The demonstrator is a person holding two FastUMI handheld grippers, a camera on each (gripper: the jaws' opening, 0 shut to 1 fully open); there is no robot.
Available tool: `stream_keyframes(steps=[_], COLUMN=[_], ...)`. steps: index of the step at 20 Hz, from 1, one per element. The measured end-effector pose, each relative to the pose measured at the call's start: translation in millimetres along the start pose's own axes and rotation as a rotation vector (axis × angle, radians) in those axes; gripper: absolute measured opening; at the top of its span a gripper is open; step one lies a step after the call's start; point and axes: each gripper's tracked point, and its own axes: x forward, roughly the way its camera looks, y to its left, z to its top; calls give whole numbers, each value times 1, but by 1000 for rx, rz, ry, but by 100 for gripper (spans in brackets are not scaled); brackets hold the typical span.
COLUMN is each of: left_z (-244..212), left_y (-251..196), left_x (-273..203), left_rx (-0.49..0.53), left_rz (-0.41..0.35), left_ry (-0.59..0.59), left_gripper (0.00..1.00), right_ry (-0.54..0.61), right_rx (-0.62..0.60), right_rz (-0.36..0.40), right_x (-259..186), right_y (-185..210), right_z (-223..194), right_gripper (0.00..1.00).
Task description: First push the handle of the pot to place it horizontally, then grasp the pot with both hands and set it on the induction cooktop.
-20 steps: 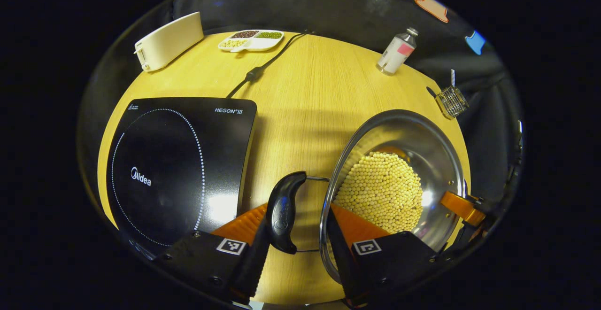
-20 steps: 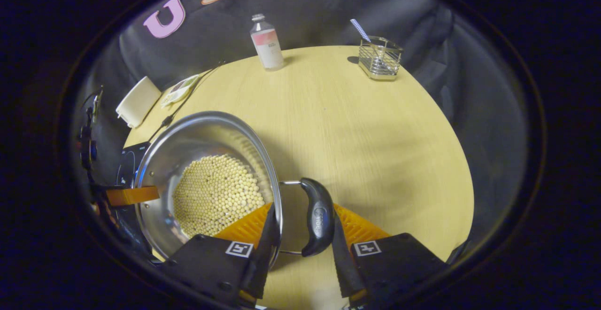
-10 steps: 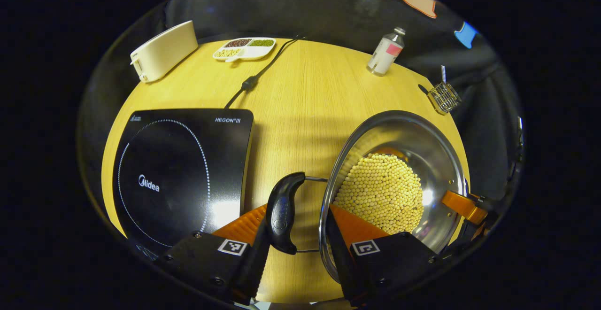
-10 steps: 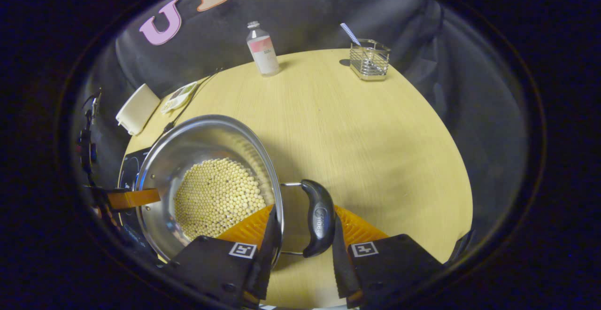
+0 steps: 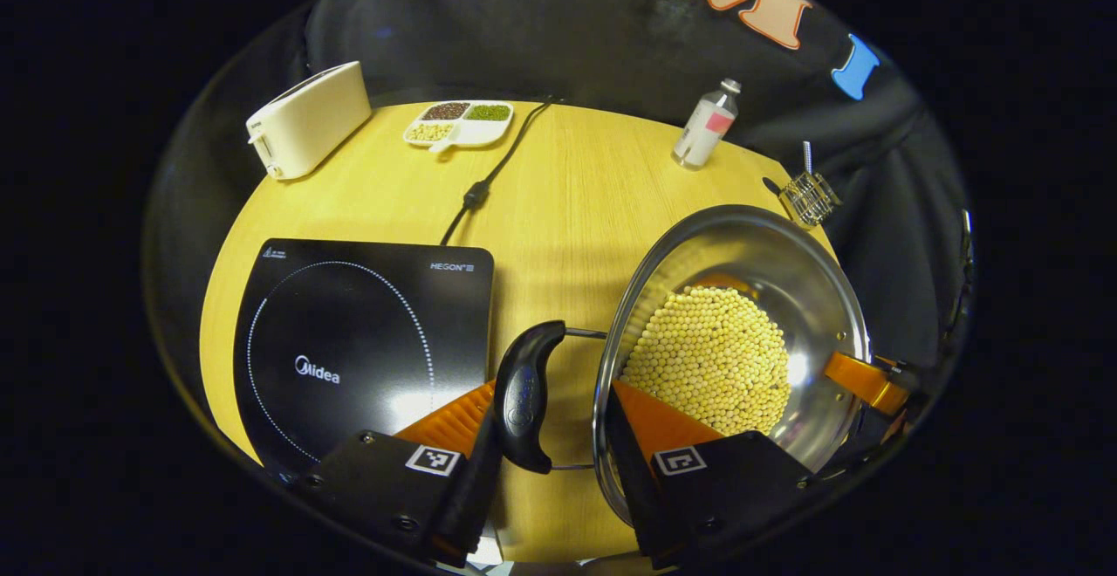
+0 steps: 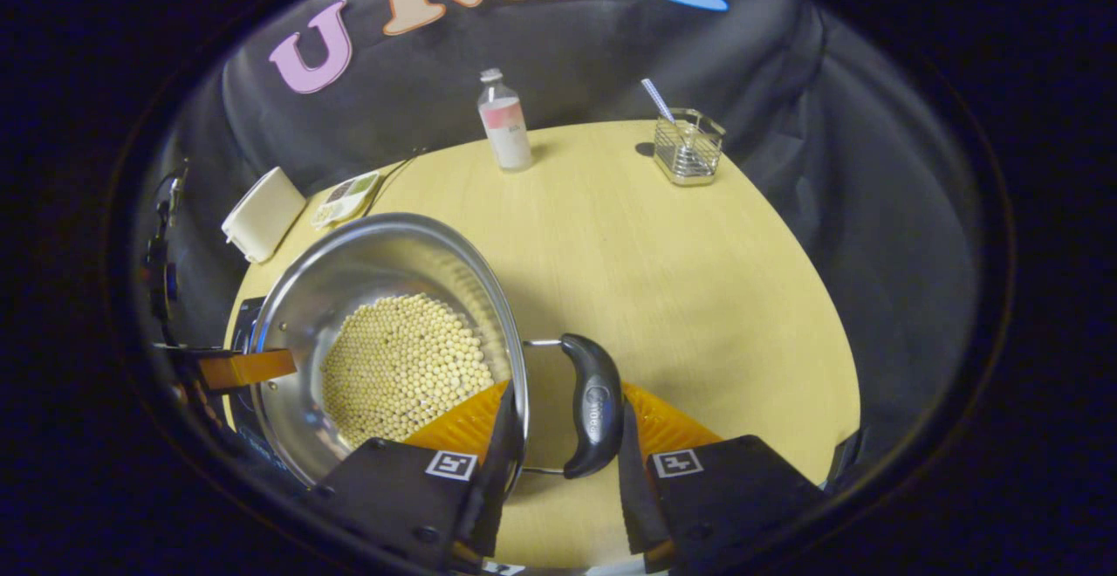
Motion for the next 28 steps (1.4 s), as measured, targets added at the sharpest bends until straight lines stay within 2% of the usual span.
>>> stream_keyframes(steps=[1,3,6,7,8,14,15,16,17,18,19,20,21,22,24,25,26,27,28], left_z=[2,5,7,7,8,9,9,8,7,7,7,6,6,6,6,6,7,8,9], left_y=[6,19,44,54,64,117,126,136,146,156,166,175,184,193,208,216,222,230,236], left_x=[-3,-10,-19,-23,-27,-48,-50,-53,-57,-61,-63,-66,-69,-70,-71,-72,-72,-71,-71], left_rx=[-1,-5,-26,-33,-40,-75,-79,-82,-84,-85,-86,-87,-89,-91,-91,-89,-86,-84,-84], left_rz=[2,10,25,31,38,71,77,83,90,97,103,110,116,122,133,138,141,144,147], left_ry=[-7,-17,-26,-27,-32,-45,-46,-46,-45,-46,-45,-43,-40,-37,-32,-31,-31,-29,-26], left_gripper=[66,66,68,66,66,68,66,68,68,66,66,66,68,66,68,66,66,66,66], right_ry=[-3,-7,-14,-15,-16,-23,-22,-21,-20,-18,-15,-11,-8,-4,9,14,17,21,26], right_rx=[-2,-4,-20,-25,-31,-62,-67,-70,-73,-75,-75,-74,-73,-73,-66,-64,-64,-63,-62], right_rz=[4,13,26,32,40,72,78,83,88,95,101,106,111,115,123,124,126,127,128], right_x=[-2,-1,-6,-6,-7,-9,-10,-9,-9,-8,-7,-6,-5,-5,-1,1,3,5,7], right_y=[7,23,50,61,72,132,143,153,162,174,183,192,204,212,229,236,242,249,256], right_z=[1,4,2,1,1,-4,-5,-7,-9,-11,-14,-16,-19,-22,-27,-30,-31,-33,-34], right_gripper=[53,63,53,58,53,53,63,53,58,58,53,53,58,53,53,58,58,53,53])
